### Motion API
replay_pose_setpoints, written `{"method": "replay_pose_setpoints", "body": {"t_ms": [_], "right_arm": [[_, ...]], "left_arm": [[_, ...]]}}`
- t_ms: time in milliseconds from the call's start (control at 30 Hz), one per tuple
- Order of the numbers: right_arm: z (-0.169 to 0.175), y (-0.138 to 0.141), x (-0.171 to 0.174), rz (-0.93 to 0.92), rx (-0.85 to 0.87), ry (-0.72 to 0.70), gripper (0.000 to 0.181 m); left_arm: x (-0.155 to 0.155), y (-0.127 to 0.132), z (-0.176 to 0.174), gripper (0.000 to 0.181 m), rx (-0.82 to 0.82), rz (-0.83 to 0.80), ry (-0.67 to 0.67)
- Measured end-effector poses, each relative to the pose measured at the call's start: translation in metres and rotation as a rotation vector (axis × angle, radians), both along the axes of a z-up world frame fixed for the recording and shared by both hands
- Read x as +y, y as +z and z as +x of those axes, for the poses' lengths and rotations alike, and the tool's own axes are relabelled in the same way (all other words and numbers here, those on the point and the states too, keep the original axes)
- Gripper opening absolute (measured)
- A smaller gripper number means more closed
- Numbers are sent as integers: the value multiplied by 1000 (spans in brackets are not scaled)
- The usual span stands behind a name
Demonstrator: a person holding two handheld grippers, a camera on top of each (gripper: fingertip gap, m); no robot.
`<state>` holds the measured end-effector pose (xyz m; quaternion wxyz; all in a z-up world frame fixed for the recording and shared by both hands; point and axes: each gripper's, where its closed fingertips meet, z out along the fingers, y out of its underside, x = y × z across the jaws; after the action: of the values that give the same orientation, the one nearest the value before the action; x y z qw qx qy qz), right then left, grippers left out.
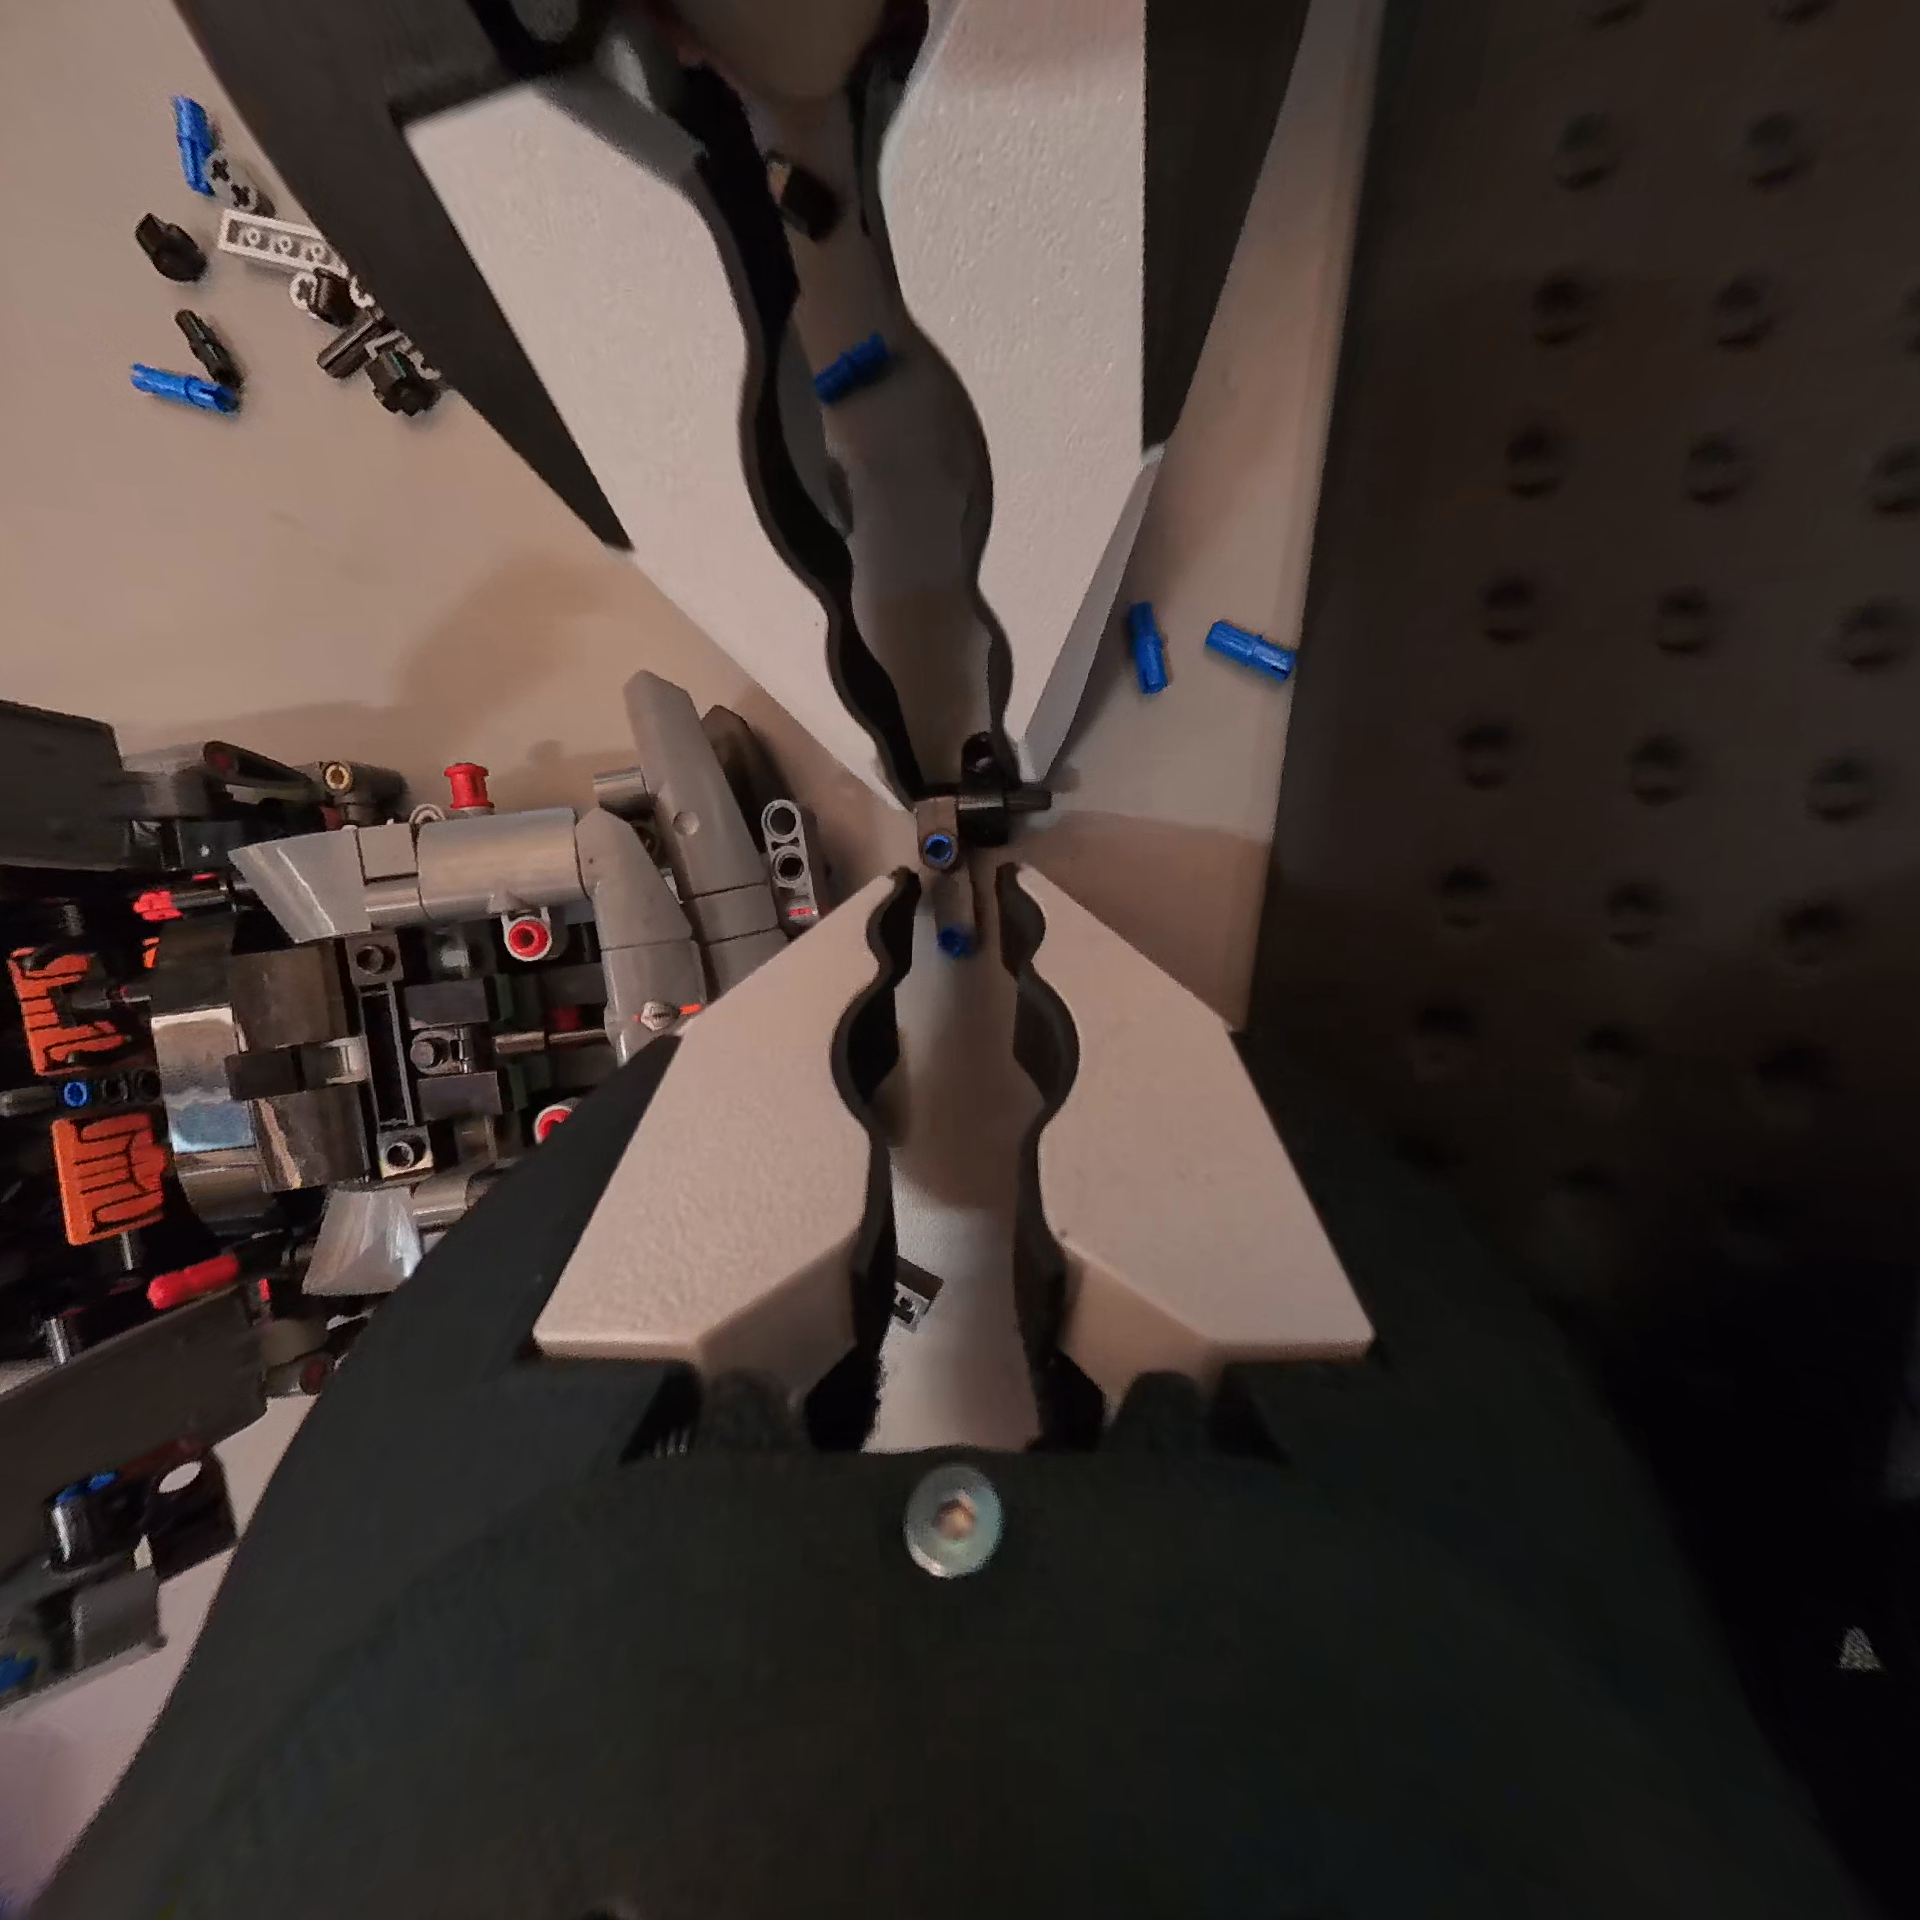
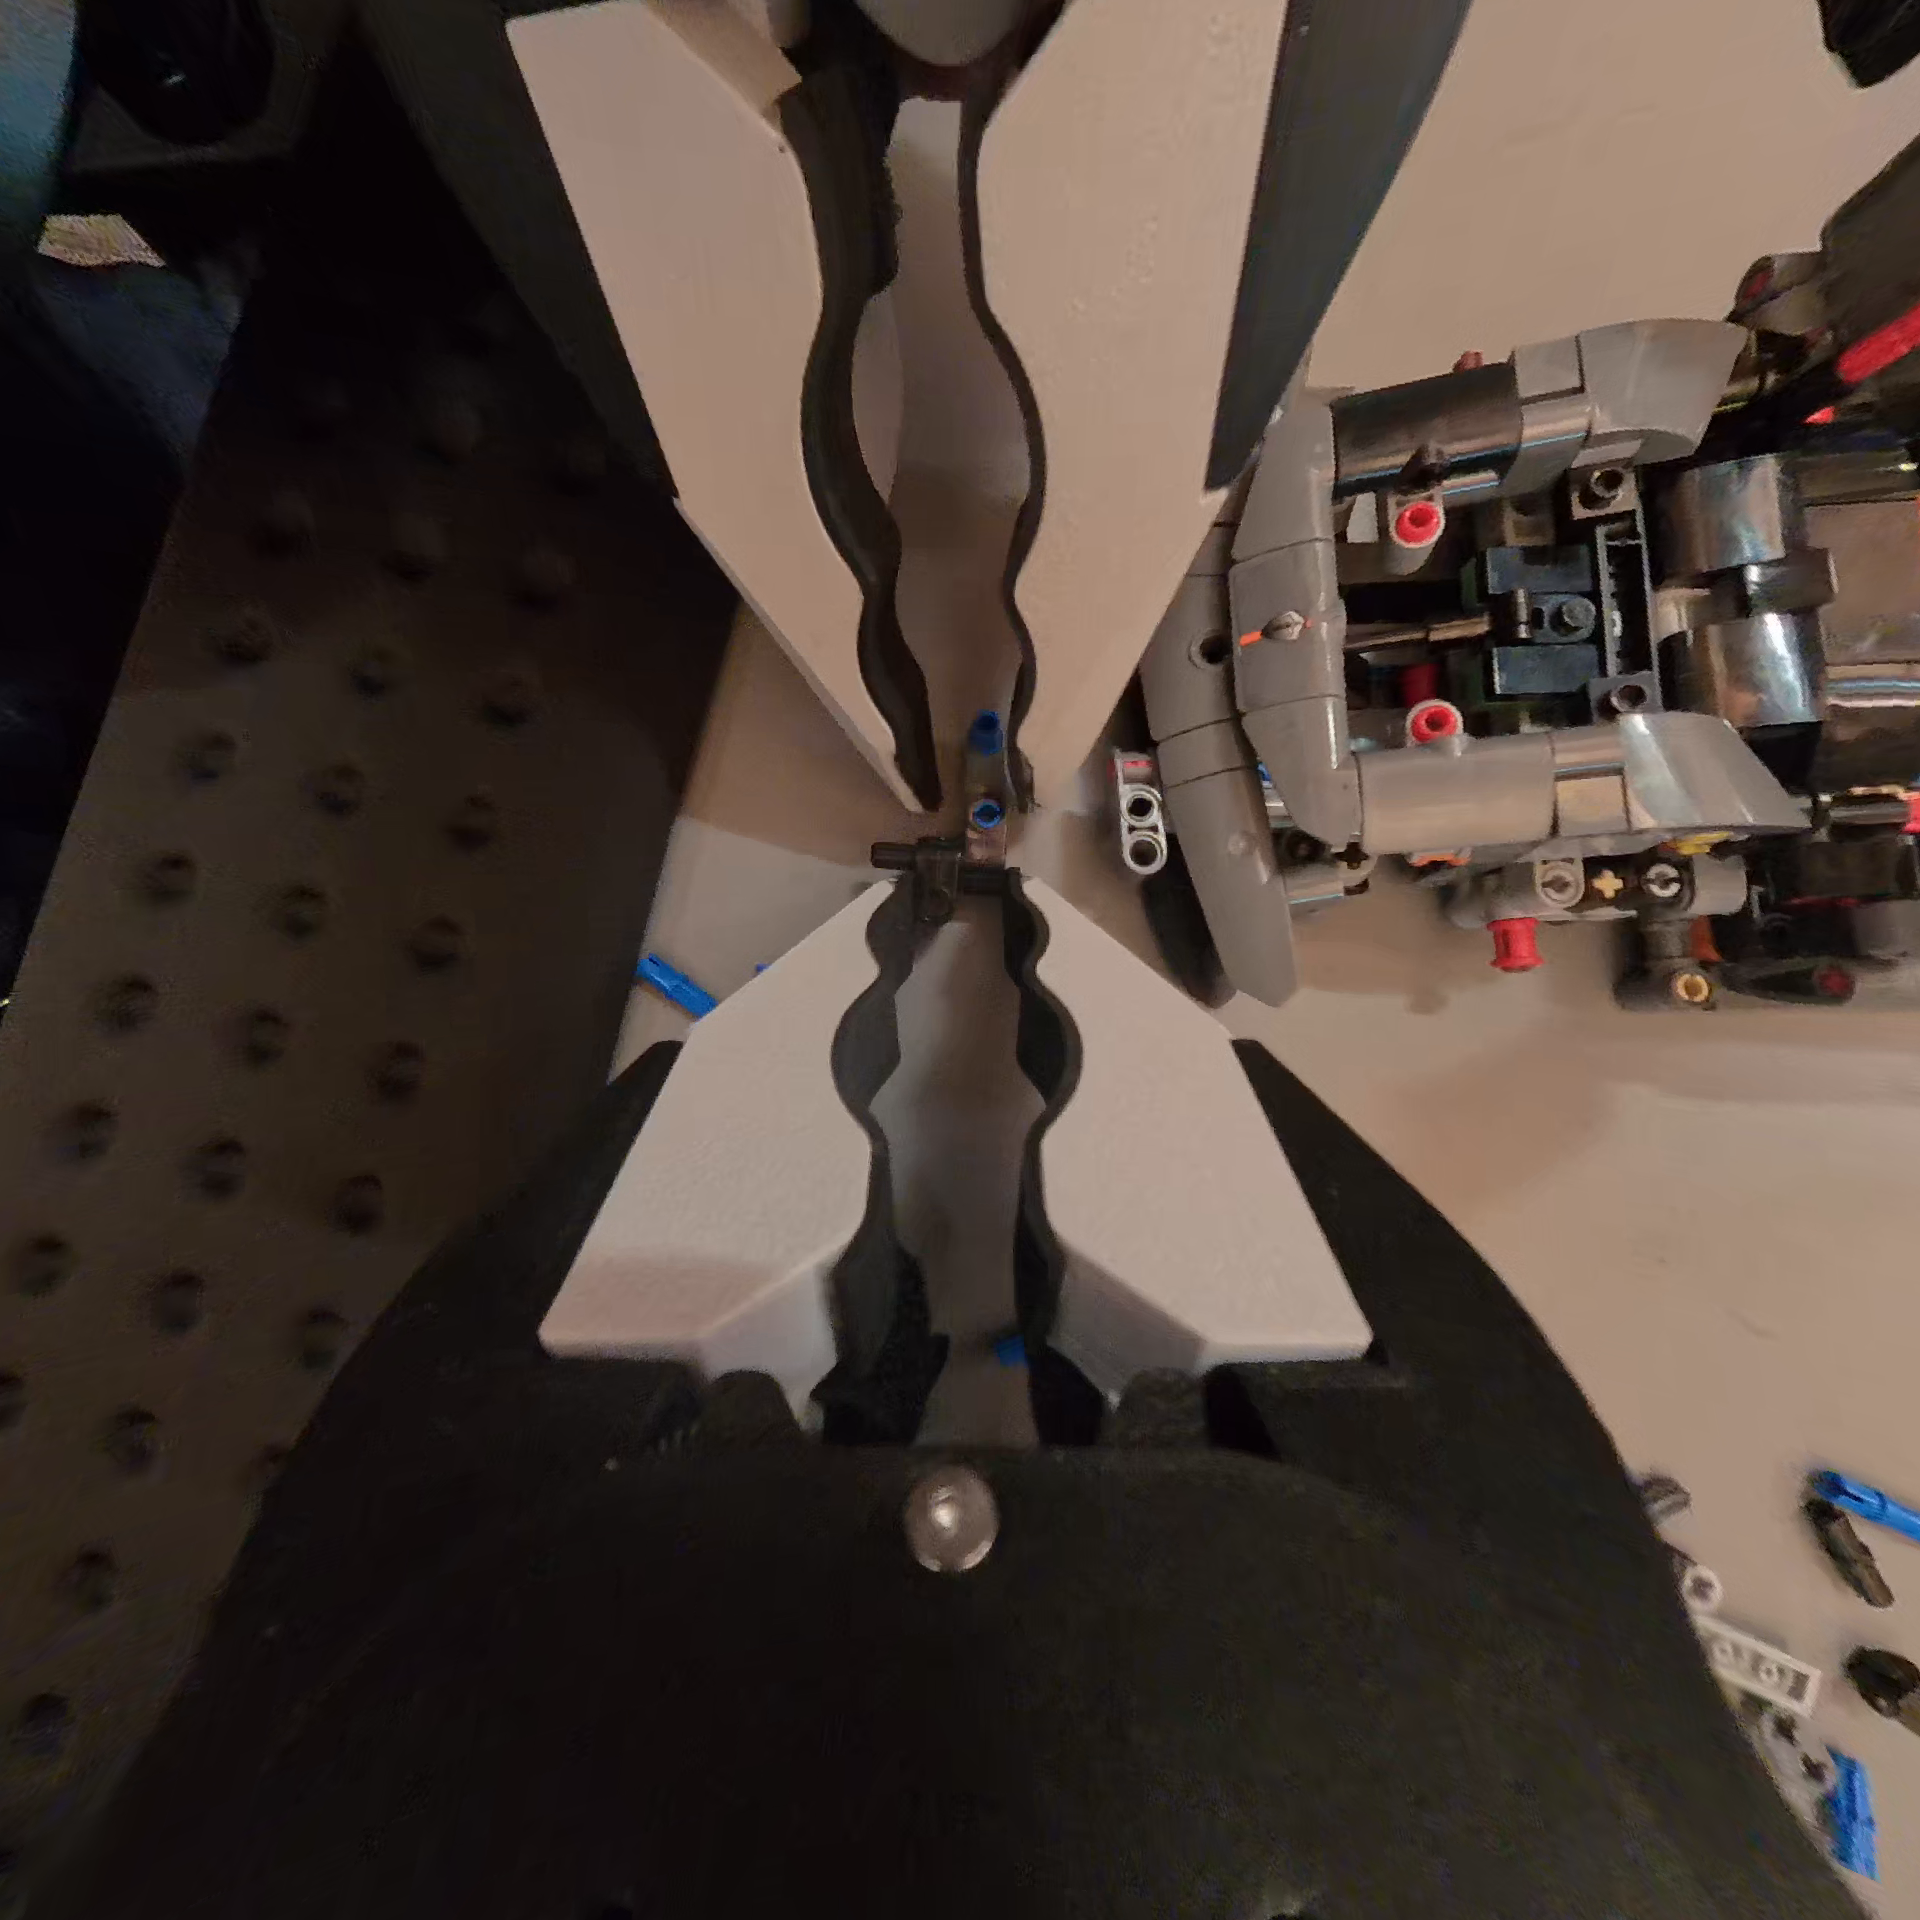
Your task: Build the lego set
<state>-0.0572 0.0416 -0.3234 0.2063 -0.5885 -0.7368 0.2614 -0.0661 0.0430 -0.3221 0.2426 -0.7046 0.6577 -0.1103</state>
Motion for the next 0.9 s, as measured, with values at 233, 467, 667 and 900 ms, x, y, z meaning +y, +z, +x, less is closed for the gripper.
{"method": "replay_pose_setpoints", "body": {"t_ms": [233,467,667,900], "right_arm": [[6,8,0,5,16,8,5],[4,1,-3,5,-10,16,5],[3,0,-3,1,-11,14,5],[3,0,-3,-2,-15,10,5]], "left_arm": [[0,-3,0,8,-2,-5,-1],[-2,-3,2,11,-7,-10,-11],[-2,-2,3,14,-17,-11,-11],[-3,-3,3,12,-28,-31,-11]]}}
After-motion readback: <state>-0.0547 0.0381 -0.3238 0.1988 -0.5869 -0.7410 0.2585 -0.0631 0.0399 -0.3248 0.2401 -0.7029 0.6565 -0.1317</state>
